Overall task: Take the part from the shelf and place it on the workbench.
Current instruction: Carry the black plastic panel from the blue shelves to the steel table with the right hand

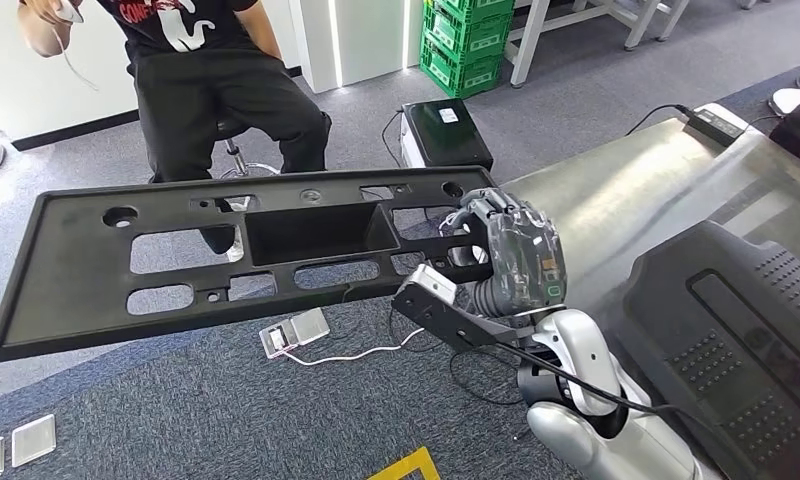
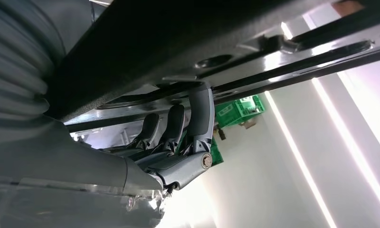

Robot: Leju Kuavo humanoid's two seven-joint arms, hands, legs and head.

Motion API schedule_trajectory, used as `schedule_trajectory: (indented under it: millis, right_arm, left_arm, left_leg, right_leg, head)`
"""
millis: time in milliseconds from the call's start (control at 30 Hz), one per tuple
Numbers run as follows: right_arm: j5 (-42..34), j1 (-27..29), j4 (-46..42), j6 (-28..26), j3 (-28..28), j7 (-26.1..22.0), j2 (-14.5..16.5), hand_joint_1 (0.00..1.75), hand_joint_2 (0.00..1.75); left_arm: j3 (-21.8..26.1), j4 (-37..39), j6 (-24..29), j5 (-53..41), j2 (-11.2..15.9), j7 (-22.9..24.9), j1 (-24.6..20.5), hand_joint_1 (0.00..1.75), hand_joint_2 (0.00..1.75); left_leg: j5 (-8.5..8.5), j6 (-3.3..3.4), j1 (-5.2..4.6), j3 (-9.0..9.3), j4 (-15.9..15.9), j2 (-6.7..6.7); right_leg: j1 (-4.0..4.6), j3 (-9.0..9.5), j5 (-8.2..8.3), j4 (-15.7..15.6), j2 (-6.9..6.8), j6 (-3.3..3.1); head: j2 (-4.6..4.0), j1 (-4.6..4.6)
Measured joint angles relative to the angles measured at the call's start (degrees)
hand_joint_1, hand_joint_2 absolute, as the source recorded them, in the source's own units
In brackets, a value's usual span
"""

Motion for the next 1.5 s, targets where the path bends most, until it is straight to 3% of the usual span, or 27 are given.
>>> schedule_trajectory:
  millis: [100, 167, 300, 367, 433, 467, 500, 533, 600, 633, 700, 800, 867, 933, 967, 1000, 1033, 1133, 1167, 1267, 1333, 1367, 1433, 1467, 1500]
  right_arm:
    - [-0.07, -0.18, 0.03, 0.09, 0.03, -0.05, 0.01, 1.75, 1.75]
    - [-0.18, -0.48, 0.05, 0.10, 0.08, -0.19, 0.05, 1.75, 1.75]
    - [-0.43, -0.80, 0.11, 0.08, 0.27, -0.30, 0.15, 1.75, 1.75]
    - [-0.45, -1.05, 0.25, 0.08, 0.51, -0.31, 0.27, 1.75, 1.75]
    - [-0.49, -1.11, 0.36, 0.08, 0.68, -0.29, 0.34, 1.75, 1.75]
    - [-0.50, -1.08, 0.37, 0.08, 0.73, -0.28, 0.34, 1.75, 1.75]
    - [-0.49, -1.06, 0.37, 0.08, 0.75, -0.27, 0.34, 1.75, 1.75]
    - [-0.48, -1.06, 0.37, 0.08, 0.75, -0.27, 0.36, 1.75, 1.75]
    - [-0.43, -1.07, 0.37, 0.08, 0.76, -0.26, 0.38, 1.75, 1.75]
    - [-0.41, -1.07, 0.37, 0.08, 0.77, -0.25, 0.39, 1.75, 1.75]
    - [-0.38, -1.08, 0.37, 0.05, 0.77, -0.15, 0.39, 1.75, 1.75]
    - [-0.19, -0.93, 0.37, 0.01, 0.73, 0.05, 0.34, 1.75, 1.75]
    - [0.01, -0.84, 0.38, 0.02, 0.70, 0.10, 0.31, 1.75, 1.75]
    - [0.10, -0.71, 0.42, 0.05, 0.70, 0.14, 0.31, 1.75, 1.75]
    - [0.10, -0.61, 0.46, 0.06, 0.71, 0.16, 0.31, 1.75, 1.75]
    - [0.10, -0.54, 0.50, 0.06, 0.72, 0.16, 0.31, 1.75, 1.75]
    - [0.10, -0.51, 0.53, 0.07, 0.72, 0.16, 0.30, 1.75, 1.75]
    - [0.11, -0.55, 0.55, 0.06, 0.70, 0.16, 0.28, 1.75, 1.75]
    - [0.11, -0.59, 0.55, 0.05, 0.70, 0.16, 0.29, 1.75, 1.75]
    - [0.11, -0.63, 0.55, 0.06, 0.68, 0.17, 0.29, 1.75, 1.75]
    - [0.14, -0.74, 0.55, 0.07, 0.68, 0.15, 0.32, 1.75, 1.75]
    - [0.14, -0.81, 0.55, 0.07, 0.69, 0.13, 0.34, 1.75, 1.75]
    - [0.11, -0.91, 0.61, 0.08, 0.73, 0.11, 0.39, 1.75, 1.75]
    - [0.10, -0.91, 0.66, 0.09, 0.75, 0.10, 0.39, 1.75, 1.75]
    - [0.10, -0.92, 0.72, 0.09, 0.78, 0.10, 0.39, 1.75, 1.75]
  left_arm:
    - [-0.02, 0.00, -0.02, 0.02, 0.00, 0.00, -0.04, 0.00, 1.75]
    - [-0.03, 0.00, -0.03, 0.02, 0.00, 0.00, -0.02, 0.00, 1.75]
    - [-0.09, 0.00, -0.04, 0.02, 0.01, 0.00, -0.08, 0.00, 1.75]
    - [-0.19, 0.00, -0.04, 0.01, 0.02, 0.00, -0.13, 0.00, 1.75]
    - [-0.30, 0.00, -0.03, -0.02, 0.02, 0.00, -0.13, 0.00, 1.75]
    - [-0.32, 0.00, -0.03, -0.03, 0.02, 0.00, -0.11, 0.00, 1.75]
    - [-0.33, 0.00, -0.03, -0.05, 0.02, 0.00, -0.11, 0.00, 1.75]
    - [-0.34, 0.00, -0.03, -0.07, 0.02, 0.01, -0.11, 0.00, 1.75]
    - [-0.38, 0.00, -0.03, -0.09, 0.04, 0.02, -0.08, 0.00, 1.75]
    - [-0.40, 0.00, -0.03, -0.11, 0.06, 0.02, -0.05, 0.00, 1.75]
    - [-0.45, 0.00, -0.06, -0.20, 0.07, 0.02, -0.05, 0.00, 1.75]
    - [-0.48, 0.00, -0.13, -0.48, 0.08, 0.02, -0.23, 0.00, 1.75]
    - [-0.48, 0.00, -0.15, -0.57, 0.10, 0.05, -0.31, 0.00, 1.75]
    - [-0.48, 0.00, -0.17, -0.61, 0.11, 0.10, -0.29, 0.00, 1.75]
    - [-0.48, 0.00, -0.18, -0.61, 0.11, 0.12, -0.27, 0.00, 1.75]
    - [-0.48, 0.00, -0.18, -0.62, 0.11, 0.13, -0.27, 0.00, 1.75]
    - [-0.48, 0.00, -0.19, -0.62, 0.11, 0.13, -0.30, 0.00, 1.75]
    - [-0.50, 0.00, -0.22, -0.63, 0.11, 0.13, -0.36, 0.00, 1.75]
    - [-0.50, 0.00, -0.22, -0.63, 0.11, 0.13, -0.37, 0.00, 1.75]
    - [-0.52, 0.00, -0.22, -0.63, 0.10, 0.13, -0.38, 0.00, 1.75]
    - [-0.52, 0.00, -0.23, -0.62, 0.10, 0.15, -0.41, 0.00, 1.75]
    - [-0.52, 0.00, -0.25, -0.62, 0.11, 0.16, -0.44, 0.00, 1.75]
    - [-0.52, 0.00, -0.27, -0.62, 0.11, 0.17, -0.44, 0.00, 1.75]
    - [-0.52, 0.00, -0.28, -0.63, 0.11, 0.17, -0.43, 0.00, 1.75]
    - [-0.52, 0.00, -0.29, -0.64, 0.11, 0.17, -0.43, 0.00, 1.75]
  left_leg:
    - [-0.22, -0.25, -0.22, 0.21, 0.06, 0.61]
    - [-0.36, -0.74, -0.37, 0.25, 0.09, 0.95]
    - [-1.52, -1.88, -0.30, 0.16, 1.42, 1.09]
    - [-4.64, -2.28, -0.20, -2.00, 6.69, 0.25]
    - [-7.88, -2.44, -0.17, -5.47, 13.85, -0.15]
    - [-8.28, -2.48, -0.14, -6.55, 15.96, -0.22]
    - [-7.50, -2.51, -0.08, -6.67, 15.98, -0.26]
    - [-5.68, -2.53, 0.04, -5.76, 13.75, -0.37]
    - [-1.68, -2.51, 0.34, -2.58, 6.31, -1.34]
    - [-0.58, -2.38, 0.47, -1.39, 3.33, -1.89]
    - [-0.35, -1.95, 0.37, -0.62, 1.04, -2.46]
    - [-0.04, -0.85, 0.26, -0.40, 0.42, -1.70]
    - [0.13, -0.25, 0.27, -0.20, 0.03, -1.12]
    - [0.08, 0.00, 0.06, -0.18, 0.00, -0.55]
    - [0.03, 0.04, -0.04, -0.16, 0.01, -0.24]
    - [-0.03, 0.07, -0.12, -0.11, 0.02, 0.06]
    - [-0.11, 0.05, -0.17, 0.00, 0.03, 0.31]
    - [-0.48, -0.32, -0.33, 0.40, 0.08, 0.92]
    - [-0.57, -0.57, -0.39, 0.46, 0.10, 1.08]
    - [-0.75, -1.42, -0.44, 0.64, -0.01, 1.65]
    - [-2.20, -1.93, -0.41, 0.22, 1.81, 1.14]
    - [-3.74, -2.14, -0.36, -0.77, 4.35, 0.67]
    - [-7.41, -2.38, -0.21, -4.26, 11.95, -0.09]
    - [-8.46, -2.46, -0.18, -5.84, 15.08, -0.20]
    - [-8.33, -2.49, -0.17, -6.57, 16.33, -0.26]
  right_leg:
    - [0.39, 5.43, 4.73, -10.69, -1.18, -0.68]
    - [0.90, 7.32, 5.52, -14.73, -1.83, -1.23]
    - [0.79, 7.63, 5.71, -15.50, -0.92, -2.14]
    - [0.65, 7.83, 5.85, -15.77, -0.57, -2.61]
    - [0.77, 7.83, 5.82, -15.73, -0.05, -2.92]
    - [0.80, 7.85, 5.80, -15.70, 0.28, -2.95]
    - [0.80, 7.87, 5.78, -15.66, 0.66, -2.95]
    - [0.77, 7.91, 5.75, -15.58, 1.09, -2.89]
    - [0.81, 7.81, 5.56, -15.23, 1.94, -2.60]
    - [0.85, 7.67, 5.47, -14.98, 2.33, -2.37]
    - [0.87, 7.34, 5.43, -14.72, 2.93, -1.82]
    - [0.49, 6.92, 4.77, -13.85, 2.71, -0.92]
    - [0.36, 4.87, 2.14, -9.24, 1.27, -0.45]
    - [0.23, 1.28, -0.95, -1.97, 0.31, -0.17]
    - [0.17, 0.06, -1.47, 0.37, 0.12, -0.13]
    - [0.13, -0.21, -0.99, 0.78, 0.02, -0.17]
    - [0.15, 0.65, 0.48, -1.06, -0.09, -0.27]
    - [0.68, 6.10, 5.11, -12.01, -1.36, -1.08]
    - [0.95, 7.06, 5.54, -14.06, -1.68, -1.36]
    - [1.25, 7.35, 5.54, -15.12, -1.12, -1.98]
    - [0.93, 7.73, 5.78, -15.67, -0.71, -2.50]
    - [0.76, 7.92, 5.87, -15.91, -0.53, -2.74]
    - [0.81, 8.00, 5.85, -15.92, -0.09, -3.03]
    - [0.87, 8.01, 5.81, -15.88, 0.19, -3.09]
    - [0.90, 8.03, 5.78, -15.82, 0.55, -3.11]
  head:
    - [0.00, 0.63]
    - [0.00, 0.84]
    - [0.00, 0.54]
    - [0.00, -0.13]
    - [0.00, -0.84]
    - [0.00, -1.04]
    - [0.00, -1.21]
    - [0.00, -1.40]
    - [0.00, -1.86]
    - [0.00, -2.04]
    - [0.00, -2.05]
    - [0.00, -1.76]
    - [0.00, -1.14]
    - [0.00, -0.37]
    - [0.00, -0.12]
    - [0.00, 0.08]
    - [0.00, 0.27]
    - [0.00, 0.93]
    - [0.00, 1.05]
    - [0.00, 1.04]
    - [0.00, 0.83]
    - [0.00, 0.51]
    - [0.00, -0.22]
    - [0.00, -0.50]
    - [0.00, -0.71]
